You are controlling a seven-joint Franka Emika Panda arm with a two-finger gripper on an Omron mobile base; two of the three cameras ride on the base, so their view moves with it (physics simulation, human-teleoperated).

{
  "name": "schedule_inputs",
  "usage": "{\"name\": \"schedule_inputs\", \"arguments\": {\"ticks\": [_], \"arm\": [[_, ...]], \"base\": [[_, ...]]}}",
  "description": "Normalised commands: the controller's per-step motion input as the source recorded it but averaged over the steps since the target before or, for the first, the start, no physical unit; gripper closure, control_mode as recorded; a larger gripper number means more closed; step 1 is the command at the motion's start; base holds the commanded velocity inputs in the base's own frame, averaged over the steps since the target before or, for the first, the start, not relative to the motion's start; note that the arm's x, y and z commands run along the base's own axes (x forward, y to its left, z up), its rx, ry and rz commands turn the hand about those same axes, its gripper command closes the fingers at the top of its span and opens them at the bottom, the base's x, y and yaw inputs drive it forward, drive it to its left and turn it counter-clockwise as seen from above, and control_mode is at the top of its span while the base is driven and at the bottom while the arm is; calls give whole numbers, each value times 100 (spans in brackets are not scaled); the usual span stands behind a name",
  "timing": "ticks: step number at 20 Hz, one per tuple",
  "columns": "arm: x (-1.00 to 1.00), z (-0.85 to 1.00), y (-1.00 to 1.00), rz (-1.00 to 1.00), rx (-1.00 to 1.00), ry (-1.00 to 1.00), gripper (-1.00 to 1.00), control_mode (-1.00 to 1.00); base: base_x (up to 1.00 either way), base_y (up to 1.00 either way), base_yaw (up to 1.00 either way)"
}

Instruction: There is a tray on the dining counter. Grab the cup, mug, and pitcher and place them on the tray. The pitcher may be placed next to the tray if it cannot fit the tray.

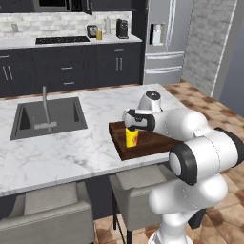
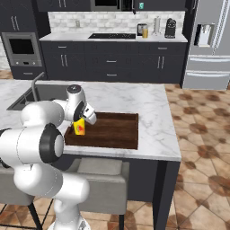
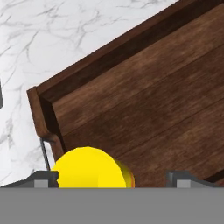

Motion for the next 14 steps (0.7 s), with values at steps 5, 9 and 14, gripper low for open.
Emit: {"name": "schedule_inputs", "arguments": {"ticks": [5,9,14], "arm": [[0,22,-3,0,0,0,-100,-100],[0,38,-13,0,0,0,-100,-100],[-9,47,-23,0,0,0,-100,-100]], "base": [[0,0,0],[0,0,0],[0,0,0]]}}
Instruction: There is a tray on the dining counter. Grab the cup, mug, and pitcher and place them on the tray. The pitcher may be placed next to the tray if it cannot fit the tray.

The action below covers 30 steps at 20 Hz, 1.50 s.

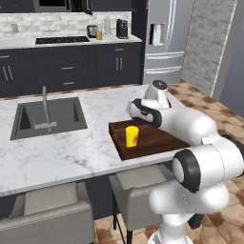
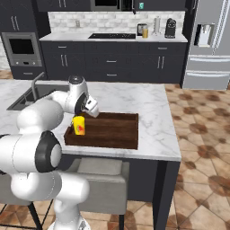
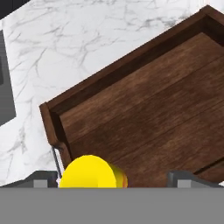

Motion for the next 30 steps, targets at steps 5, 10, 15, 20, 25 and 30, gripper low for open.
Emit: {"name": "schedule_inputs", "arguments": {"ticks": [5,10,15,20,25,30], "arm": [[-24,41,-35,1,0,0,-100,-100],[-42,23,-38,8,-4,0,-100,-100],[-58,12,-44,16,-12,0,-100,-100],[-70,4,-31,18,-20,0,-100,-100],[-78,8,-4,17,-27,0,-100,-100],[-60,12,0,12,-27,1,-100,-100]], "base": [[0,0,0],[0,0,0],[0,0,0],[0,0,0],[0,0,0],[0,0,0]]}}
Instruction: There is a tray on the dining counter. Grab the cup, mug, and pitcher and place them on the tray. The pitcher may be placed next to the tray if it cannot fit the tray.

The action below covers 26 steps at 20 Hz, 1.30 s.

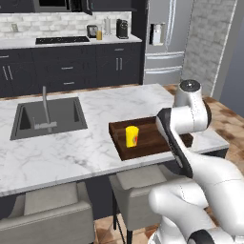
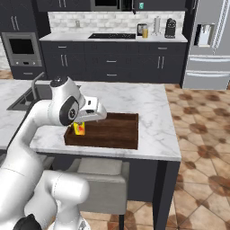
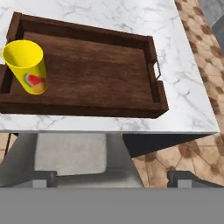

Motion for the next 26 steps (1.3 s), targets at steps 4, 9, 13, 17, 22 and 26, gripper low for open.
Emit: {"name": "schedule_inputs", "arguments": {"ticks": [4,9,13,17,22,26], "arm": [[-38,27,0,6,-14,1,-100,-100],[-13,36,-9,7,-2,0,-100,-100],[-8,33,-22,2,6,0,-100,-100],[-4,38,-17,0,15,0,-100,-100],[-19,43,-11,0,16,0,-100,-100],[-36,36,-1,0,8,0,-100,-100]], "base": [[0,0,0],[0,0,0],[0,0,0],[0,0,0],[0,0,0],[0,0,0]]}}
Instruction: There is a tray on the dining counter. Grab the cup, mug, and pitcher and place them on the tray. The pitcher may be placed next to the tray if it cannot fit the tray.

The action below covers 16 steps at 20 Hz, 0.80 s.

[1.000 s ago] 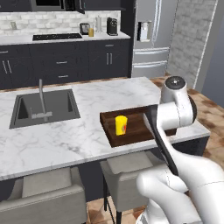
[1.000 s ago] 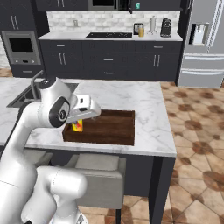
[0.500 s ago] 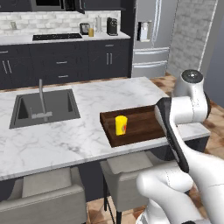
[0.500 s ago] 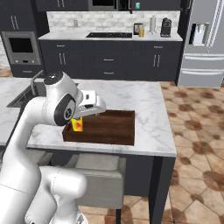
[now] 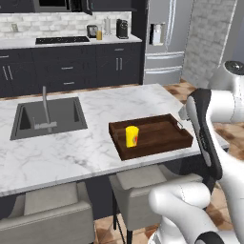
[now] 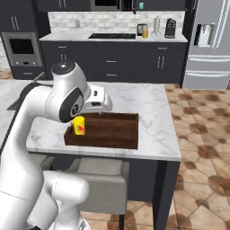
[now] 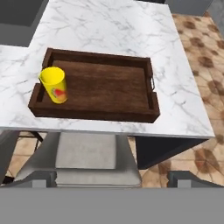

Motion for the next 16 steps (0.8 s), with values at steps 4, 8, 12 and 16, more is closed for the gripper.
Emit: {"name": "schedule_inputs", "arguments": {"ticks": [4,8,12,16], "arm": [[-38,33,2,0,0,0,-100,-100],[-62,19,0,0,0,0,-100,-100],[-53,30,9,-1,0,0,-100,-100],[-52,6,15,-1,0,0,-100,-100]], "base": [[0,0,0],[0,0,0],[0,0,0],[0,0,0]]}}
